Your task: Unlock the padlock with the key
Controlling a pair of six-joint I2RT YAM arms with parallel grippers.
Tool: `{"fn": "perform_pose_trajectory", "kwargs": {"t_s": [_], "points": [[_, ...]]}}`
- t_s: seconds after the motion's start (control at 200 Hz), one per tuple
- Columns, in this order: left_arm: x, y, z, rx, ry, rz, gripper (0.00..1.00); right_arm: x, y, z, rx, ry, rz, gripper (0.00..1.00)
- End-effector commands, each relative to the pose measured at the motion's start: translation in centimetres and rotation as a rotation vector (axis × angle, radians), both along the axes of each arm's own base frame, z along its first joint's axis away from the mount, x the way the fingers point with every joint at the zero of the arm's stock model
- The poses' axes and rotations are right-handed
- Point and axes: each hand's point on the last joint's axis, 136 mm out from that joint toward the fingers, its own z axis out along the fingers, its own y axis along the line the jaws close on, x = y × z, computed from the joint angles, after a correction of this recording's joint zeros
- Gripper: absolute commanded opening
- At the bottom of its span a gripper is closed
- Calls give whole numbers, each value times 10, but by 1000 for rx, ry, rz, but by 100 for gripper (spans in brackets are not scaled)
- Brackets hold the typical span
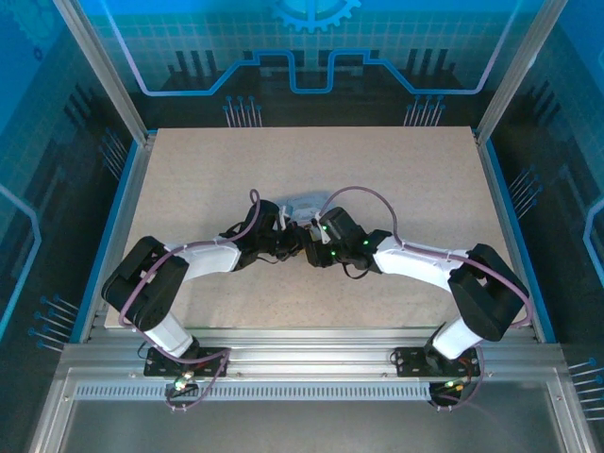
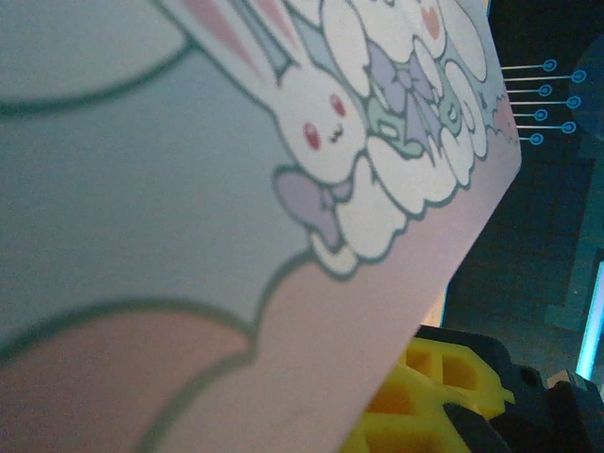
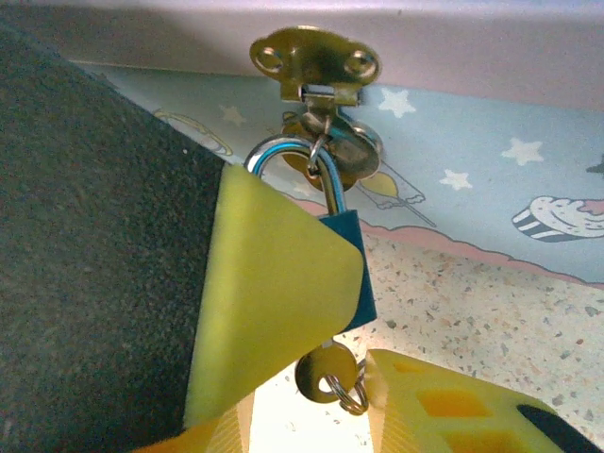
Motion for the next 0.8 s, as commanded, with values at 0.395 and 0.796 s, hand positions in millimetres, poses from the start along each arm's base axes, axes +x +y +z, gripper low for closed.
{"fn": "perform_pose_trajectory", "kwargs": {"t_s": [0.395, 0.796], "points": [[-3, -10, 17, -47, -41, -61, 0, 10, 15, 15, 6, -54, 40, 0], [-8, 2, -1, 7, -25, -24, 38, 1, 14, -12, 11, 6, 62, 0]]}}
